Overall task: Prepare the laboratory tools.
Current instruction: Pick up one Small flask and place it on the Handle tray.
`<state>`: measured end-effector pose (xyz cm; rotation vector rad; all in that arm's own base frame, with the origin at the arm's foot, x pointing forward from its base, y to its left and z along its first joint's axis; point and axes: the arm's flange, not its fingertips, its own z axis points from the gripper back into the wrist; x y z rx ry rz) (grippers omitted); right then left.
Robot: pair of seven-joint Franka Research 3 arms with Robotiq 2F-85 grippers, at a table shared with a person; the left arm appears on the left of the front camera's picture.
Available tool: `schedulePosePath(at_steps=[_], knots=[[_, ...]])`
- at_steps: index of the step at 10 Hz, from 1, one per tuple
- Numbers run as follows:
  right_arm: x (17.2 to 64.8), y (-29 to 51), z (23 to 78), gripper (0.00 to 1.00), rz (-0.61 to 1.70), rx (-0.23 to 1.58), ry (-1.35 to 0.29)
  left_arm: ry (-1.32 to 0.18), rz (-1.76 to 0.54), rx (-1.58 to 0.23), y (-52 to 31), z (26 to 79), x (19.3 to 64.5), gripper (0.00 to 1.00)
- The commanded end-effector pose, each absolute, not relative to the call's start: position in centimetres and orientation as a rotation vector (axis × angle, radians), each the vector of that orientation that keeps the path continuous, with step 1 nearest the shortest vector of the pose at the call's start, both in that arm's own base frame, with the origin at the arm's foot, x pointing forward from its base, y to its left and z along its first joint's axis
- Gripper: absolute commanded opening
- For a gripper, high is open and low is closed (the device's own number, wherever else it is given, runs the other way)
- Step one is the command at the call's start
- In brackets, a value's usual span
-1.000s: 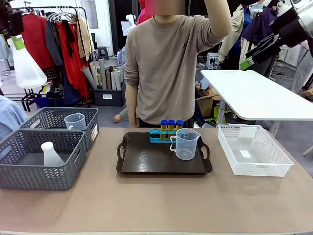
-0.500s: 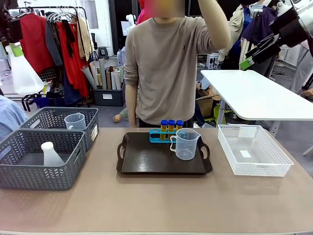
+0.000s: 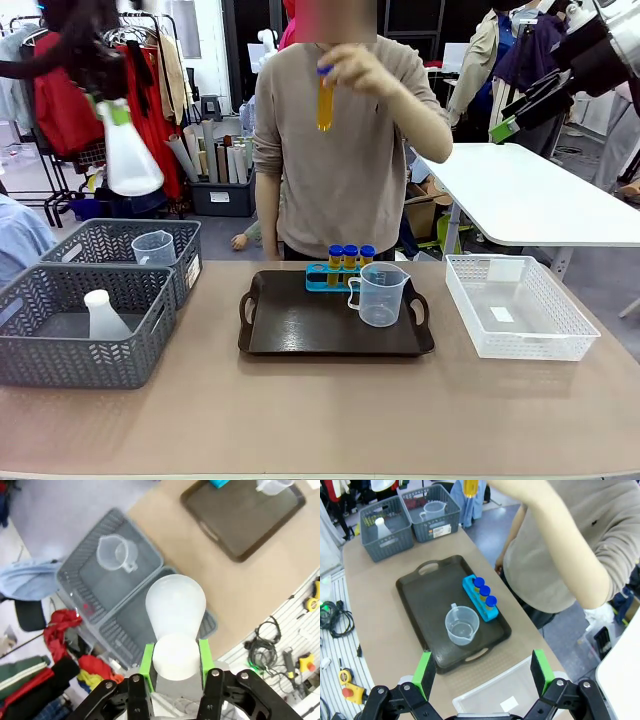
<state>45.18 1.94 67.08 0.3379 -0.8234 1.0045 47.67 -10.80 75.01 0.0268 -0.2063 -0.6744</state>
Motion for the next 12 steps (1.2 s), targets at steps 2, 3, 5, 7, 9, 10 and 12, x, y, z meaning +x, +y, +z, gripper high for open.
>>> schedulePosePath(at_steps=[2, 3, 5, 7, 9, 10, 12], knots=[[45.2, 1.9, 67.1, 1.0, 1.009, 0.356, -0.833, -0.18, -0.786, 0.008, -14.7, 73.2, 50.0, 0.0], [45.2, 1.9, 67.1, 1.0, 1.009, 0.356, -0.833, -0.183, -0.815, 0.0, -15.8, 72.7, 50.1, 0.0], [45.2, 1.9, 67.1, 1.0, 1.009, 0.356, -0.833, -0.189, -0.827, -0.029, -17.6, 71.8, 50.1, 0.0], [45.2, 1.9, 67.1, 1.0, 1.009, 0.356, -0.833, -0.162, -0.853, -0.045, -18.8, 70.5, 50.1, 0.0], [45.2, 1.9, 67.1, 1.0, 1.009, 0.356, -0.833, -0.166, -0.85, -0.045, -18.5, 70.5, 50.1, 0.0], [45.2, 1.9, 67.1, 1.0, 1.009, 0.356, -0.833, -0.172, -0.837, -0.042, -18.2, 70.7, 50.0, 0.0], [45.2, 1.9, 67.1, 1.0, 1.009, 0.356, -0.833, -0.172, -0.861, -0.02, -18.1, 71.0, 49.8, 0.0]])
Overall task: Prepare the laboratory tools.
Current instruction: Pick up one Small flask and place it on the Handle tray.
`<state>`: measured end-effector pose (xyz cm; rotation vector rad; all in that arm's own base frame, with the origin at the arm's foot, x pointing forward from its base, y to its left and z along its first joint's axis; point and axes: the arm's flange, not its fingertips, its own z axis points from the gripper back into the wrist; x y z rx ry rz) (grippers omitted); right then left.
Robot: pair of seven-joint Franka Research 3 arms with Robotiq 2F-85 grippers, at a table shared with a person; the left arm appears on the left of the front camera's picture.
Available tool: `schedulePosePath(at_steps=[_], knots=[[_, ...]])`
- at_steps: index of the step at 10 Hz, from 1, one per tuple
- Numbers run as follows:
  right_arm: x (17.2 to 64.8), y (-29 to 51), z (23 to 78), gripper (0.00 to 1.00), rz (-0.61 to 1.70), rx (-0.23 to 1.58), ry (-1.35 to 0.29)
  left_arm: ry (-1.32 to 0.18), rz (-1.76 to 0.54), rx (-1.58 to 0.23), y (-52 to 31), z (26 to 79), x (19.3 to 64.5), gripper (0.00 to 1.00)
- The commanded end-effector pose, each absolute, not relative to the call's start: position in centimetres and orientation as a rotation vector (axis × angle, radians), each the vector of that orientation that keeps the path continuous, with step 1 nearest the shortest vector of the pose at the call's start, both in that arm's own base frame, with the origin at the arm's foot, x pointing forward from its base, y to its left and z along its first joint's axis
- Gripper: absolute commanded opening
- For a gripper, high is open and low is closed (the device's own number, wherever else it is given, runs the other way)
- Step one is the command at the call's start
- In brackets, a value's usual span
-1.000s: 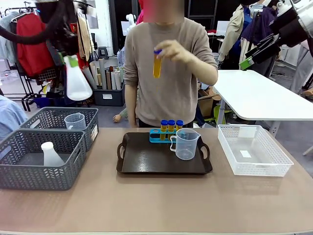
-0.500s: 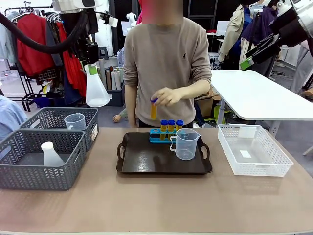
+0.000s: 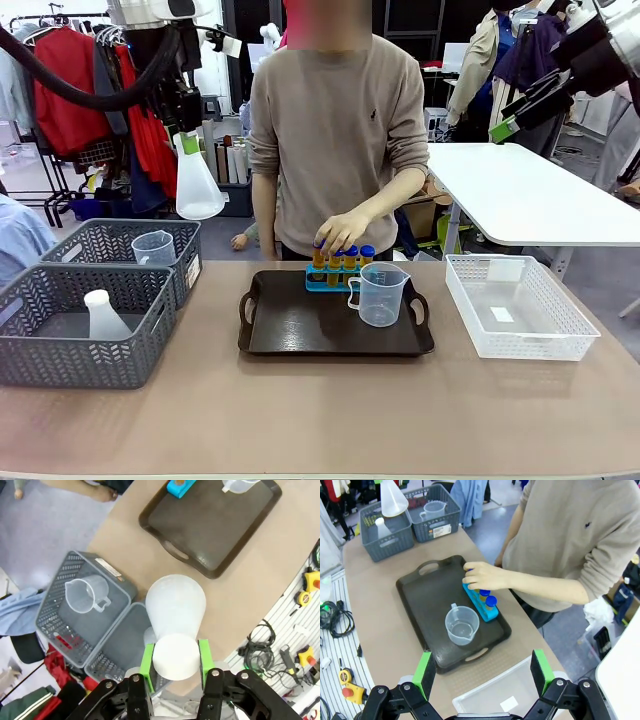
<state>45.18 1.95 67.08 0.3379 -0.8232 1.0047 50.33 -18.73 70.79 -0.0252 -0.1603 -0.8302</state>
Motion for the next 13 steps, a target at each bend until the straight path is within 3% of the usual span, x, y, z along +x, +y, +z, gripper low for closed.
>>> schedulePosePath(at_steps=[1, 9, 13], knots=[[45.2, 1.9, 67.1, 1.0, 1.009, 0.356, -0.833, -0.157, -0.827, -0.027, -18.8, 70.6, 50.4, 0.0], [45.2, 1.9, 67.1, 1.0, 1.009, 0.356, -0.833, -0.142, -0.85, -0.042, -19.1, 70.3, 51.4, 0.0], [45.2, 1.9, 67.1, 1.0, 1.009, 0.356, -0.833, -0.038, -1.035, -0.009, -26.3, 66.1, 55.0, 0.0]])
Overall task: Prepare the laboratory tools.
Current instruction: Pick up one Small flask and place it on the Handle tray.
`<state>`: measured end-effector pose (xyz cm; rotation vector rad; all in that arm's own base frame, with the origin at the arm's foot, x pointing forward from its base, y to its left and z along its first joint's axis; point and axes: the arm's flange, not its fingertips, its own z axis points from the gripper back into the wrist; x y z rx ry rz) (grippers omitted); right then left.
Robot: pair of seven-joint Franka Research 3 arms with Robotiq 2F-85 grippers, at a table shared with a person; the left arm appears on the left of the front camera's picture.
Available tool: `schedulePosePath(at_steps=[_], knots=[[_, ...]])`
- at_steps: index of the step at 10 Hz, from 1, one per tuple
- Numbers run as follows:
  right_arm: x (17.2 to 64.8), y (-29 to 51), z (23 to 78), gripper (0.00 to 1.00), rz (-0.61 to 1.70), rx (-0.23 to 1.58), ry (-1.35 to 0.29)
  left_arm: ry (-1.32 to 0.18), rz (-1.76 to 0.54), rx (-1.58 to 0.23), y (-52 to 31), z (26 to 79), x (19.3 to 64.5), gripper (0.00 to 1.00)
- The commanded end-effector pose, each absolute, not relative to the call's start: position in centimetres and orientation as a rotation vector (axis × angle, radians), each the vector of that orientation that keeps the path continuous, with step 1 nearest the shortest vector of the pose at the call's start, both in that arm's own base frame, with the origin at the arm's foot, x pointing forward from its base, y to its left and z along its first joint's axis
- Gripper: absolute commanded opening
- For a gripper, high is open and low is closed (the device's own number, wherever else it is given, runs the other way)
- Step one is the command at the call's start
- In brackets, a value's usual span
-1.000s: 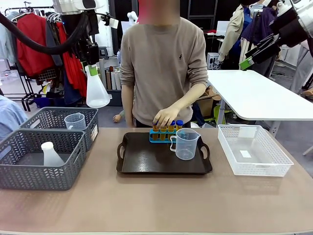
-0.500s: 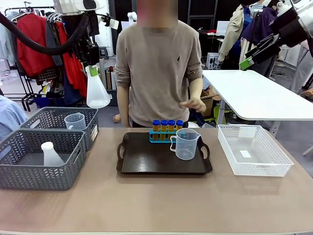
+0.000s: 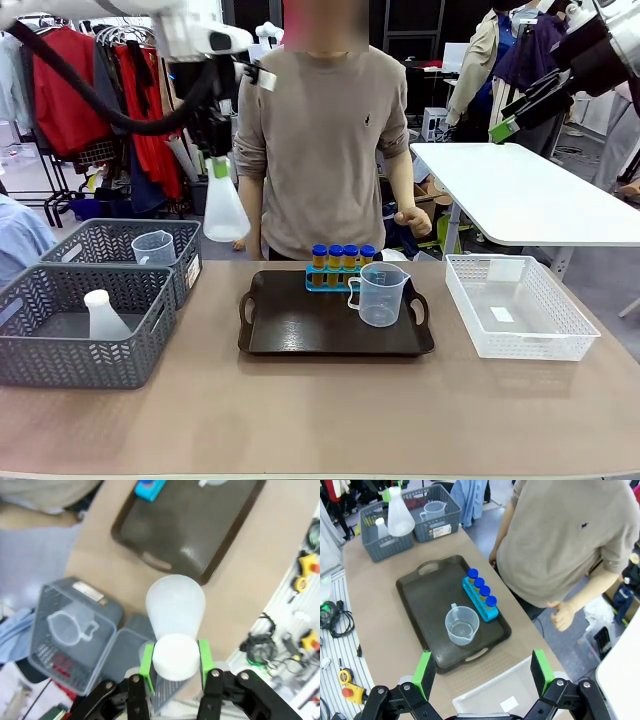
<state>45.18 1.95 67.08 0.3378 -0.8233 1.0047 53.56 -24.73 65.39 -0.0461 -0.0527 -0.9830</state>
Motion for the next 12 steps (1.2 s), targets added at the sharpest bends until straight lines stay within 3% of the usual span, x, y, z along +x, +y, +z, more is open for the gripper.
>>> schedulePosePath(at_steps=[1, 7, 12], knots=[[45.2, 1.9, 67.1, 1.0, 1.009, 0.356, -0.833, -0.01, -1.072, -0.005, -28.2, 64.9, 55.8, 0.0], [45.2, 1.9, 67.1, 1.0, 1.009, 0.356, -0.833, -0.044, -1.236, -0.059, -36.1, 59.9, 59.2, 0.0], [45.2, 1.9, 67.1, 1.0, 1.009, 0.356, -0.833, -0.045, -1.202, -0.044, -36.1, 58.3, 58.1, 0.0]])
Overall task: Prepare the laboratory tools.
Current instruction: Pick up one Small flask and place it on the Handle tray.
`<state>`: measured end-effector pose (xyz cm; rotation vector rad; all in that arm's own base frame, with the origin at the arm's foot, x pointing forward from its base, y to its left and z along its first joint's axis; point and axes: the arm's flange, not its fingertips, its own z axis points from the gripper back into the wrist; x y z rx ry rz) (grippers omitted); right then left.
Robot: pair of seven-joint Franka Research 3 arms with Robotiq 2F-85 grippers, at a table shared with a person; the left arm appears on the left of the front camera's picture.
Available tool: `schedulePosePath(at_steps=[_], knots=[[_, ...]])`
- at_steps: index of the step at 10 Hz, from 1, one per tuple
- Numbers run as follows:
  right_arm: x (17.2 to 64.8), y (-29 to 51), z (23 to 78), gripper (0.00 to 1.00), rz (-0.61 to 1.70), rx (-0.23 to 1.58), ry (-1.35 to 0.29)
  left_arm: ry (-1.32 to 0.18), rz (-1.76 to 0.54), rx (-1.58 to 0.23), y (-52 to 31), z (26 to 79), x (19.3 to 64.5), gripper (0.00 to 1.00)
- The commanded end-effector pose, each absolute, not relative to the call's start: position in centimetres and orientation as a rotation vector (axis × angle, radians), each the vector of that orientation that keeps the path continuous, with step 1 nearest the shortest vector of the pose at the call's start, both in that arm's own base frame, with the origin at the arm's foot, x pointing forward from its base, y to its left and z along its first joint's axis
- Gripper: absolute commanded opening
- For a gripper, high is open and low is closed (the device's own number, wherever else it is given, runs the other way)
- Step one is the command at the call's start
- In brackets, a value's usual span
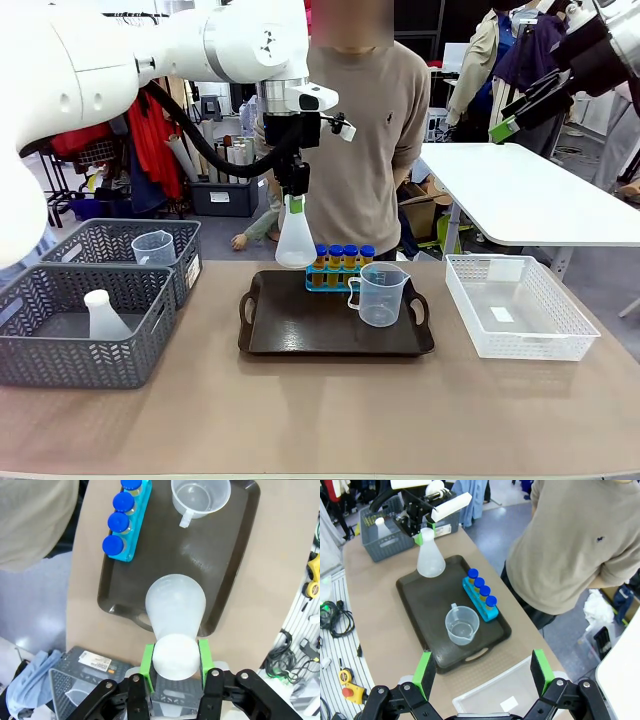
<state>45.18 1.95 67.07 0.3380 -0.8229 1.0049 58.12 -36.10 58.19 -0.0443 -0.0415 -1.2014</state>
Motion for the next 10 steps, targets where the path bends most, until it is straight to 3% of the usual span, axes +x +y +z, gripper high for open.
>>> schedulePosePath(at_steps=[1, 10], knots=[[45.2, 1.9, 67.1, 1.0, 1.009, 0.356, -0.833, -0.042, -1.207, -0.002, -36.0, 57.2, 57.6, 0.0], [45.2, 1.9, 67.1, 1.0, 1.009, 0.356, -0.833, -0.059, -1.341, 0.004, -39.7, 45.6, 57.3, 0.0]])
